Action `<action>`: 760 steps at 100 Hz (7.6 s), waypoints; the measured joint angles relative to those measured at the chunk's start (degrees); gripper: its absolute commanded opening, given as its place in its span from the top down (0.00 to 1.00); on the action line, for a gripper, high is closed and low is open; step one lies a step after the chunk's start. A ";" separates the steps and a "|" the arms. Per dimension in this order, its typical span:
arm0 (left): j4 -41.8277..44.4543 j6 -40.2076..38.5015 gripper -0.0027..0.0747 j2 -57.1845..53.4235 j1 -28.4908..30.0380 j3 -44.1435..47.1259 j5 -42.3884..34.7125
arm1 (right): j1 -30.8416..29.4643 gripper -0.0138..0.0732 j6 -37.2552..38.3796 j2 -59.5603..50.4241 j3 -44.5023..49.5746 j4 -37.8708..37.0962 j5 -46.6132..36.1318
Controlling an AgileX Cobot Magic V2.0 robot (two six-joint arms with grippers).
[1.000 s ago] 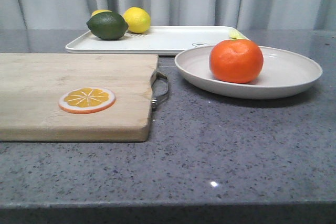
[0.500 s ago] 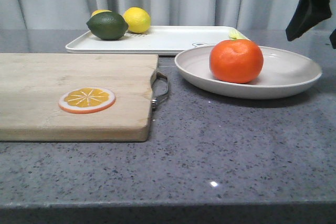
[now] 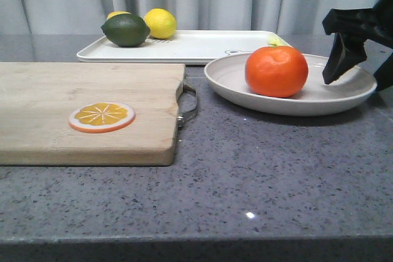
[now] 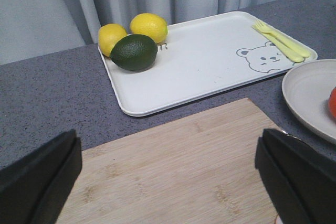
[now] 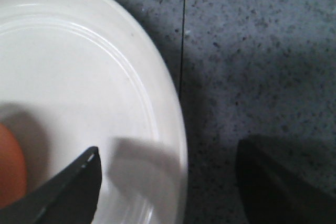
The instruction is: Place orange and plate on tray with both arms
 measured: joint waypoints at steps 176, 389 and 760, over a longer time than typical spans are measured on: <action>0.00 0.00 0.14 0.00 0.00 0.00 0.00 | 0.00 0.95 -0.18 23.05 -43.94 10.23 12.17; 0.00 0.00 0.14 0.00 0.00 0.00 0.00 | 0.00 0.35 -0.18 45.77 -69.44 14.19 18.80; 0.00 -2.03 0.99 -28.28 0.00 16.64 -1.02 | -1.81 0.96 -19.19 -69.32 34.91 3.94 -14.22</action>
